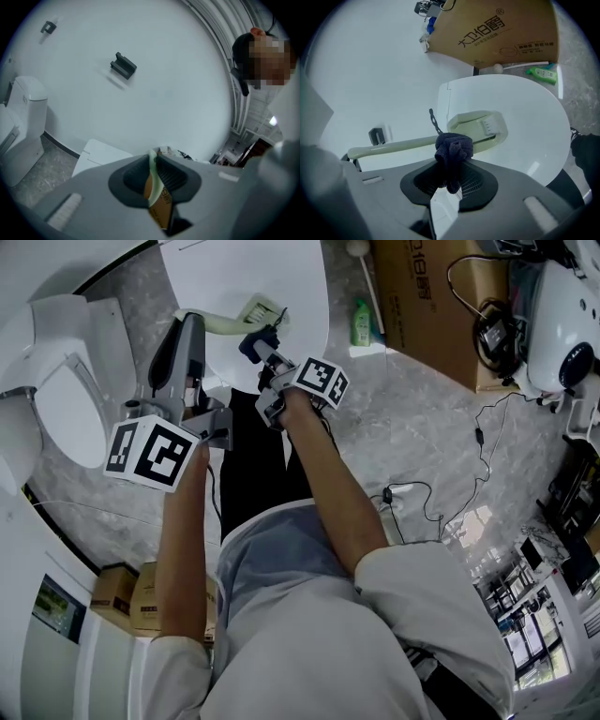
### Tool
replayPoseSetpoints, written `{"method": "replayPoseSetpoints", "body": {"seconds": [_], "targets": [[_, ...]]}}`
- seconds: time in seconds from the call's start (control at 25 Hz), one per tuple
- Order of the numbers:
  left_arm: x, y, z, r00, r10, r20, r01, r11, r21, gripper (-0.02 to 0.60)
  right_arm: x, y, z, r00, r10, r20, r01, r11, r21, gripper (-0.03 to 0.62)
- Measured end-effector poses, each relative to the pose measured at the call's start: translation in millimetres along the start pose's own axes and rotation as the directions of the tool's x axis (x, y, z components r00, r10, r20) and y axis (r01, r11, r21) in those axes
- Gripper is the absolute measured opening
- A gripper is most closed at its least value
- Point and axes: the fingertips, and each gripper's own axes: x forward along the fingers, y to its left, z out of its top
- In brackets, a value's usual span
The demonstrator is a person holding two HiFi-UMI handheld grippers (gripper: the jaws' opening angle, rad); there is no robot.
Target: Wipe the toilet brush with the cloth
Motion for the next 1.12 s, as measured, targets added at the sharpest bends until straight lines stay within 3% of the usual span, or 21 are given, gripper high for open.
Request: {"method": "replayPoseSetpoints", "body": {"seconds": [0.28,0.52,1.12], "targets": [[0,0,-1,1.0,-0.002,-0.004,0.002,1.0,0.006,0.0,21,5,-10,0.998,0.036,0.042,-0.039,0.997,0.068,0.08],[0,-1,-1,1.0,-0.003,-0.009,0.003,1.0,0.013,0.0,37,13,-14,0.998,0.061,0.018,-0.062,0.995,0.075,0.08],[-1,-1,-1,1.0,-0.005,0.004,0.005,1.0,0.004,0.0,0,-9,0,0.997,-0.013,-0.07,0.009,0.999,-0.049,0.08]]}}
